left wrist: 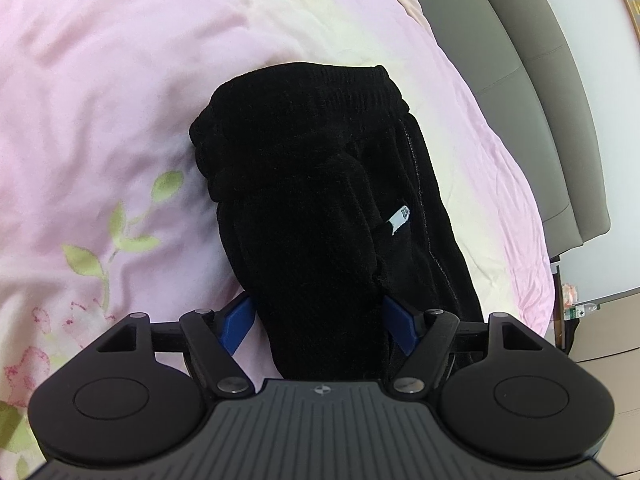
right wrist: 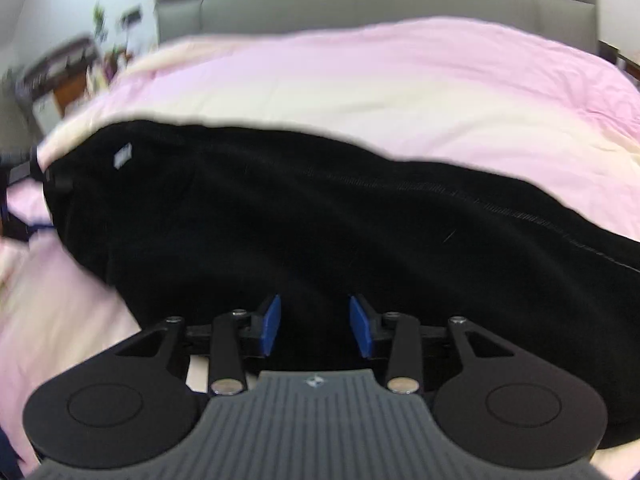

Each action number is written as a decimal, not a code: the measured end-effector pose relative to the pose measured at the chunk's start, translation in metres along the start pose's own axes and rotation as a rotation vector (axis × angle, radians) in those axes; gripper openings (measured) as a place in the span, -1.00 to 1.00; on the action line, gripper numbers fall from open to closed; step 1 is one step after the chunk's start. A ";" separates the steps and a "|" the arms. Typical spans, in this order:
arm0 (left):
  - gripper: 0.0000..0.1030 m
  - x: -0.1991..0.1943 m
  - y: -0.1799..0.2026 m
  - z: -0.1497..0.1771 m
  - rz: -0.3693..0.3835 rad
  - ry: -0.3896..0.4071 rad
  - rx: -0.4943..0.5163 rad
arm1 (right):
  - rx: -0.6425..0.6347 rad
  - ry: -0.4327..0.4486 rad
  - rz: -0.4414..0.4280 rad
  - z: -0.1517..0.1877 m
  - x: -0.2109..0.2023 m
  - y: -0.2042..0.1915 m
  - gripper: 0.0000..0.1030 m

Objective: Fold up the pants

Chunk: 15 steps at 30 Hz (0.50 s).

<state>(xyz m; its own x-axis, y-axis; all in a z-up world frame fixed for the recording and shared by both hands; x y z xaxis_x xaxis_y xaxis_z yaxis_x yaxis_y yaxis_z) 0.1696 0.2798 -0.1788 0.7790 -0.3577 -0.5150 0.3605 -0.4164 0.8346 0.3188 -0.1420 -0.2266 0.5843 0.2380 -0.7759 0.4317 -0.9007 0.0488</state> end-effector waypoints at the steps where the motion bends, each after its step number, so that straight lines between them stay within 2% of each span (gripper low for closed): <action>1: 0.59 0.001 -0.002 -0.001 0.009 0.010 -0.010 | -0.049 -0.042 -0.010 0.006 0.007 -0.007 -0.24; 3: 0.60 0.001 -0.006 -0.006 0.035 0.054 -0.035 | -0.122 -0.063 0.004 0.012 0.010 -0.012 -0.21; 6: 0.59 0.000 -0.012 -0.014 0.101 0.118 -0.087 | -0.081 -0.093 -0.023 0.009 0.005 -0.003 -0.20; 9: 0.60 -0.001 -0.014 -0.015 0.134 0.134 -0.120 | -0.076 -0.093 -0.029 0.002 0.010 -0.008 -0.20; 13: 0.60 0.005 -0.015 -0.019 0.096 0.152 -0.060 | -0.098 -0.091 -0.019 0.003 0.009 -0.006 -0.14; 15: 0.56 0.008 -0.020 -0.022 0.072 0.161 -0.056 | -0.100 -0.090 -0.019 0.015 0.003 -0.014 -0.14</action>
Point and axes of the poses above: each gripper's, at about its wrist camera, not at the fingertips, and x roughly the way its jaws point, y to its right, z to its underside, the point moved 5 cm from there along x, roughly the way its jaws point, and after that the axes turned 13 degrees about z, right-handed, at the moved point
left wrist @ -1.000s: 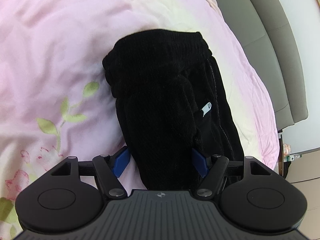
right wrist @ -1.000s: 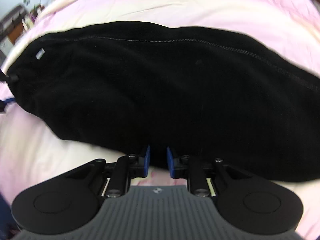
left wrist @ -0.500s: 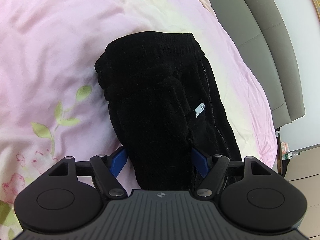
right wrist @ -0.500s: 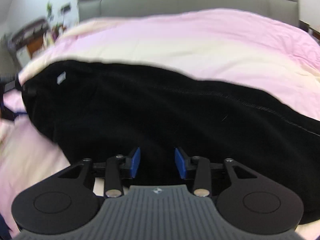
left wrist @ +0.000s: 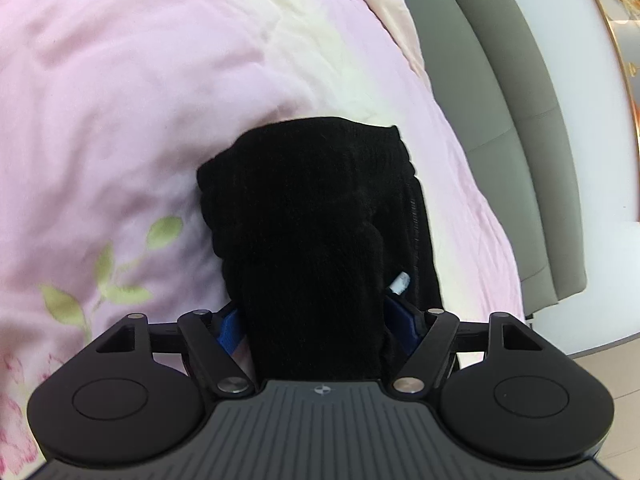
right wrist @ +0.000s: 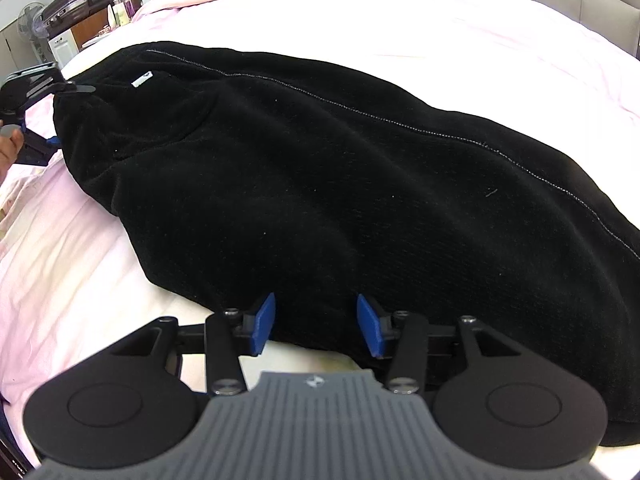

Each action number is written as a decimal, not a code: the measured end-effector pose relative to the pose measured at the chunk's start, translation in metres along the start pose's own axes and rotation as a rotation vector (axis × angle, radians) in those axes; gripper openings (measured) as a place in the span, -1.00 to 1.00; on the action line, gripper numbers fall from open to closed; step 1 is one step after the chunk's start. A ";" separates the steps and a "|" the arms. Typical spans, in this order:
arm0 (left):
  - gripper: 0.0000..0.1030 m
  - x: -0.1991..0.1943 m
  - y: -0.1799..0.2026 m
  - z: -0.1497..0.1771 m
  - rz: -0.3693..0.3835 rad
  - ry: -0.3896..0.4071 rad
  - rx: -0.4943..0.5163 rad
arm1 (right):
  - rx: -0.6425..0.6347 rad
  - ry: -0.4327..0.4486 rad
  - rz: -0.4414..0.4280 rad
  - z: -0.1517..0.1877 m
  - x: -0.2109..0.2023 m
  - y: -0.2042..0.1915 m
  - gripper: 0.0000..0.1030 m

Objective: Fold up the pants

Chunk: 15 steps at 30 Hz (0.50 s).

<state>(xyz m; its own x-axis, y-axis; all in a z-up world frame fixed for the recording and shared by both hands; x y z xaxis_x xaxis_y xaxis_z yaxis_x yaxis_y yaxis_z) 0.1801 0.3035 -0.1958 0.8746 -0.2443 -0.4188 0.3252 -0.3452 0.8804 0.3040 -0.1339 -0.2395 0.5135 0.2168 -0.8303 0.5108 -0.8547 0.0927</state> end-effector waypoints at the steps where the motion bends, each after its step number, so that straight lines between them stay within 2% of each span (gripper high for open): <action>1: 0.56 0.001 -0.003 -0.001 0.002 -0.003 -0.011 | 0.002 0.000 -0.003 0.001 0.003 -0.008 -0.14; 4: 0.55 0.000 -0.009 0.000 0.021 -0.009 -0.062 | 0.005 -0.001 -0.004 -0.003 0.007 -0.012 -0.14; 8: 0.53 0.001 -0.006 0.000 0.006 -0.012 -0.031 | -0.008 0.000 0.003 -0.002 0.007 -0.013 -0.12; 10: 0.45 0.001 -0.006 -0.001 0.011 -0.012 -0.024 | -0.002 -0.002 0.000 -0.004 0.011 -0.015 -0.12; 12: 0.11 0.000 -0.003 -0.001 0.014 -0.011 0.014 | 0.004 -0.003 -0.005 -0.004 0.011 -0.014 -0.12; 15: -0.20 -0.004 -0.002 0.000 -0.009 -0.010 0.043 | 0.094 -0.006 -0.061 -0.007 0.005 -0.001 -0.10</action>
Point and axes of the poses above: each gripper's, at about its wrist camera, not at the fingertips, and x roughly the way its jaws point, y to its right, z to its underside, the point moved 5 cm from there along x, roughly the way its jaws point, and after that the axes turned 13 degrees about z, right-handed, at the moved point
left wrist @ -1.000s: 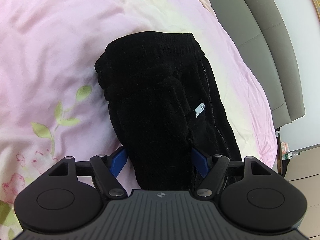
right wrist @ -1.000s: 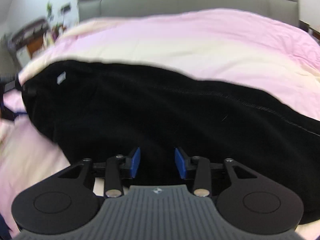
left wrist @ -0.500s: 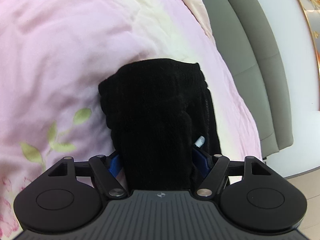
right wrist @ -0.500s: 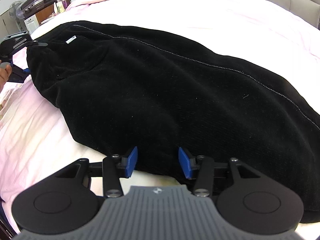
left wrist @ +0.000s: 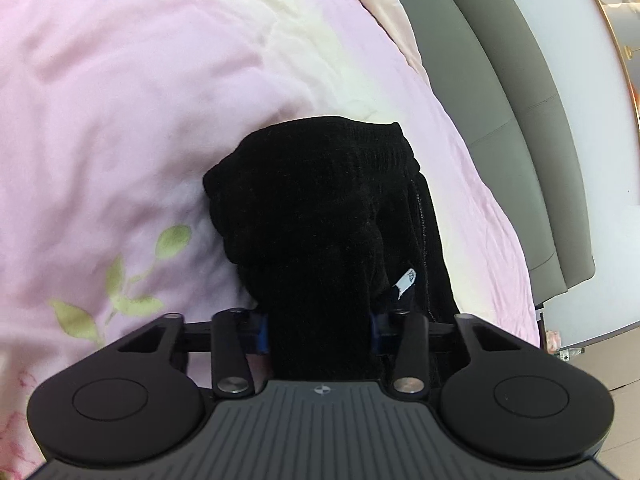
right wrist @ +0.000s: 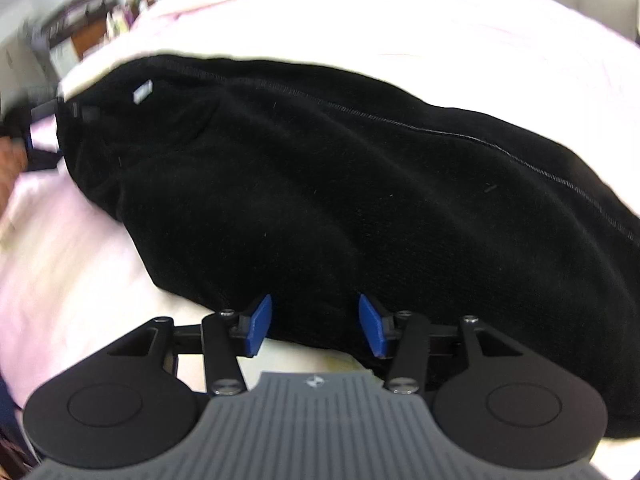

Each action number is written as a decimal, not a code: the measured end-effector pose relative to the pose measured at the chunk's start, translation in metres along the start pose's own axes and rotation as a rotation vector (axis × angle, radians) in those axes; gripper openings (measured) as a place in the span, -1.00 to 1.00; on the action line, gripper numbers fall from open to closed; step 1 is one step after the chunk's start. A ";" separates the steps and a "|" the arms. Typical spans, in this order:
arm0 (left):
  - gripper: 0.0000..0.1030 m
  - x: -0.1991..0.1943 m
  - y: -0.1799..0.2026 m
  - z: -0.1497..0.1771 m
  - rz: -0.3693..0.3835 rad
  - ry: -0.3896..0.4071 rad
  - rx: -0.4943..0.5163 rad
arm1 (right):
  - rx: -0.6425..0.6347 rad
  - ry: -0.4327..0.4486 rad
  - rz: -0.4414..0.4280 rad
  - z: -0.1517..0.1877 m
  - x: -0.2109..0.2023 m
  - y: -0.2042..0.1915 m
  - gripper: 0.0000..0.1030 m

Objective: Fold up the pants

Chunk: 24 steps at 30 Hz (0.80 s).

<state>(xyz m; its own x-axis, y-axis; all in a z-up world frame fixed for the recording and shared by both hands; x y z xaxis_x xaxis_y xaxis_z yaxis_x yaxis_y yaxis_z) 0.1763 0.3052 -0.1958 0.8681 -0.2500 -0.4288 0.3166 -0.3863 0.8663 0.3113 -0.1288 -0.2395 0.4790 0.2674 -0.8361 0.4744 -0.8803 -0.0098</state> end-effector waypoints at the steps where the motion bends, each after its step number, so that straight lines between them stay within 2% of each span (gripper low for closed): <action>1: -0.23 -0.004 -0.001 -0.001 0.006 0.009 -0.021 | 0.051 0.002 -0.025 -0.002 -0.005 0.008 -0.10; 3: -0.31 -0.016 0.001 -0.005 0.032 0.039 -0.054 | 0.143 0.030 -0.040 -0.005 -0.018 0.027 -0.10; 5: -0.32 -0.027 0.008 -0.010 0.060 0.064 -0.051 | 0.240 0.072 -0.020 -0.007 -0.033 0.053 -0.10; 9: -0.32 -0.043 0.016 -0.013 0.054 0.085 -0.020 | 0.476 0.146 0.087 0.004 -0.060 0.119 -0.10; 12: -0.32 -0.047 0.008 -0.016 0.030 0.097 -0.038 | 0.684 0.185 0.261 0.029 -0.076 0.179 0.02; 14: -0.32 -0.043 0.002 -0.016 0.004 0.087 -0.055 | 0.853 0.189 0.411 0.054 -0.081 0.221 0.13; 17: -0.23 -0.031 -0.007 -0.011 -0.073 0.052 -0.050 | 1.085 0.197 0.529 0.091 -0.080 0.267 0.14; 19: -0.14 -0.030 -0.016 -0.008 -0.098 0.043 -0.090 | 1.234 0.220 0.536 0.111 -0.078 0.291 0.15; 21: -0.05 -0.033 -0.022 -0.008 -0.080 0.045 -0.142 | 1.355 0.244 0.507 0.127 -0.073 0.306 0.17; 24: 0.02 -0.035 -0.022 -0.008 -0.086 0.040 -0.145 | 1.435 0.251 0.483 0.137 -0.058 0.324 0.23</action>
Point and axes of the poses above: each gripper's, at about its wrist camera, not at the fingertips, and x roughly the way its jaws point, y to its right, z to its underside, the point moved 5 cm from there along x, roughly the way its jaws point, and after that the axes turned 13 degrees about z, right-handed, at the moved point
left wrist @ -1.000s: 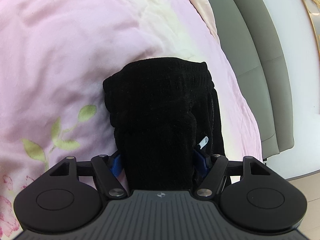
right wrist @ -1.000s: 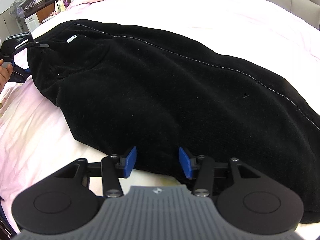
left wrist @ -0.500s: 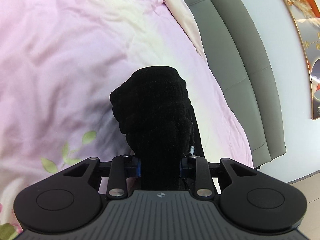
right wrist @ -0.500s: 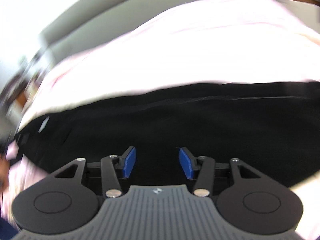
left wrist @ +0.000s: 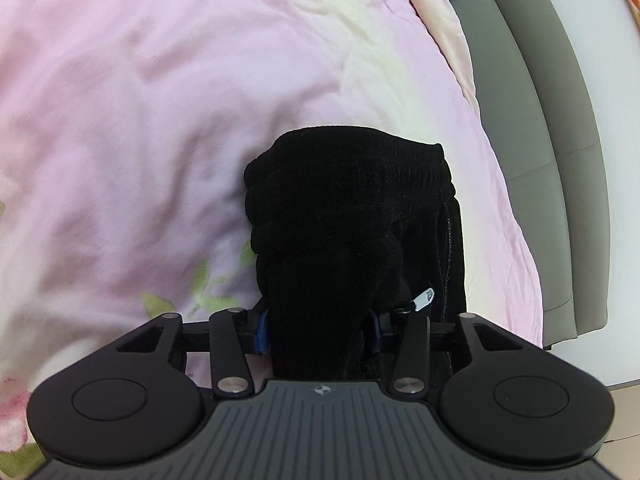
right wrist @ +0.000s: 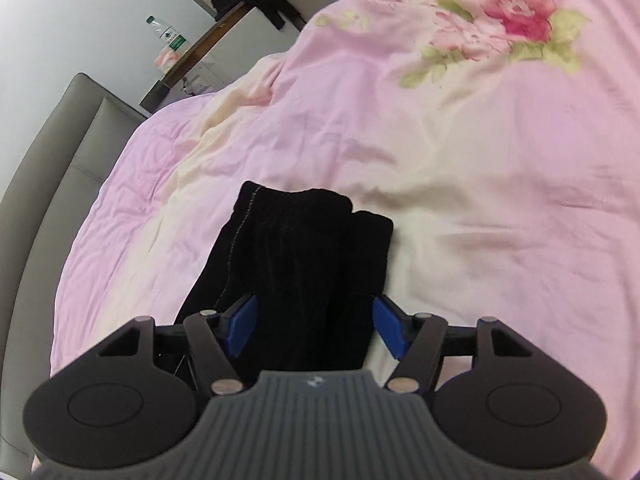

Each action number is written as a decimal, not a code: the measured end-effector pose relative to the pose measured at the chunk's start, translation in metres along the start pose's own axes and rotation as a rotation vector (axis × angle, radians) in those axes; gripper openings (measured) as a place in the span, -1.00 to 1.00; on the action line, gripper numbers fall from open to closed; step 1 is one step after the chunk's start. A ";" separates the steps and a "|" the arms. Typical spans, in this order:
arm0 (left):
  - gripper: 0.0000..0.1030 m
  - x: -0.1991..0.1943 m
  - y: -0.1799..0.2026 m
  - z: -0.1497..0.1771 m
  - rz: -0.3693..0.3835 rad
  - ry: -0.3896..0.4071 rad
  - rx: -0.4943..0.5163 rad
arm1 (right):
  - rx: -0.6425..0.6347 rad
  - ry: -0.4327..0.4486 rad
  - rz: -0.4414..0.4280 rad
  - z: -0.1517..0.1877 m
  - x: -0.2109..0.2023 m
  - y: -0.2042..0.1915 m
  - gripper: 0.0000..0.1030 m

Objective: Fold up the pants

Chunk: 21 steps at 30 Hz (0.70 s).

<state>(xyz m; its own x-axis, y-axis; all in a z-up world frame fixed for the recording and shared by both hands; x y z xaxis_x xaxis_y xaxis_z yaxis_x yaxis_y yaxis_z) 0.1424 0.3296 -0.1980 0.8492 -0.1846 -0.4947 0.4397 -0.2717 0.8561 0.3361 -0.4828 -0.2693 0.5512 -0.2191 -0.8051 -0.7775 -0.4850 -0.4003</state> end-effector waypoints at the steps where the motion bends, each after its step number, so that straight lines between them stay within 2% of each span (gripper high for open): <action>1: 0.04 0.000 0.001 0.000 -0.009 0.002 0.011 | 0.014 -0.005 0.004 -0.001 0.006 0.002 0.27; 5: 0.14 0.001 0.003 0.002 -0.027 0.006 0.028 | 0.117 -0.076 -0.049 0.000 0.032 0.015 0.35; 9: 0.22 0.004 -0.001 0.002 -0.030 0.005 0.021 | 0.159 -0.091 -0.108 -0.004 0.043 0.020 0.32; 10: 0.22 0.005 -0.001 0.002 -0.030 0.004 0.021 | 0.160 -0.096 -0.119 -0.005 0.044 0.020 0.11; 11: 0.22 0.005 -0.001 0.002 -0.030 0.003 0.022 | 0.159 -0.105 -0.122 -0.006 0.046 0.020 -0.30; 13: 0.22 0.005 -0.001 0.002 -0.029 0.001 0.020 | 0.181 -0.110 -0.150 -0.007 0.045 0.020 -0.72; 17: 0.22 0.006 -0.003 0.002 -0.022 -0.003 0.002 | 0.185 -0.027 -0.248 -0.016 0.022 0.004 -0.79; 21: 0.22 0.006 -0.003 0.002 -0.020 -0.004 -0.003 | 0.174 -0.039 -0.167 -0.012 0.020 0.006 -0.80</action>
<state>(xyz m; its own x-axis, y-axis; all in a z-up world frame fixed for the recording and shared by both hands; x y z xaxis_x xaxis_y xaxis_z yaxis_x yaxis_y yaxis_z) 0.1457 0.3278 -0.2038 0.8390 -0.1832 -0.5123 0.4573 -0.2729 0.8464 0.3456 -0.5002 -0.2829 0.6671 -0.1140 -0.7362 -0.7189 -0.3579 -0.5959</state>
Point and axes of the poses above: each gripper's, at about its wrist camera, not at the fingertips, and x roughly the way its jaws point, y to its right, z to its underside, the point moved 5 cm from there along x, roughly the way its jaws point, and after that the axes turned 13 degrees about z, right-handed, at the moved point
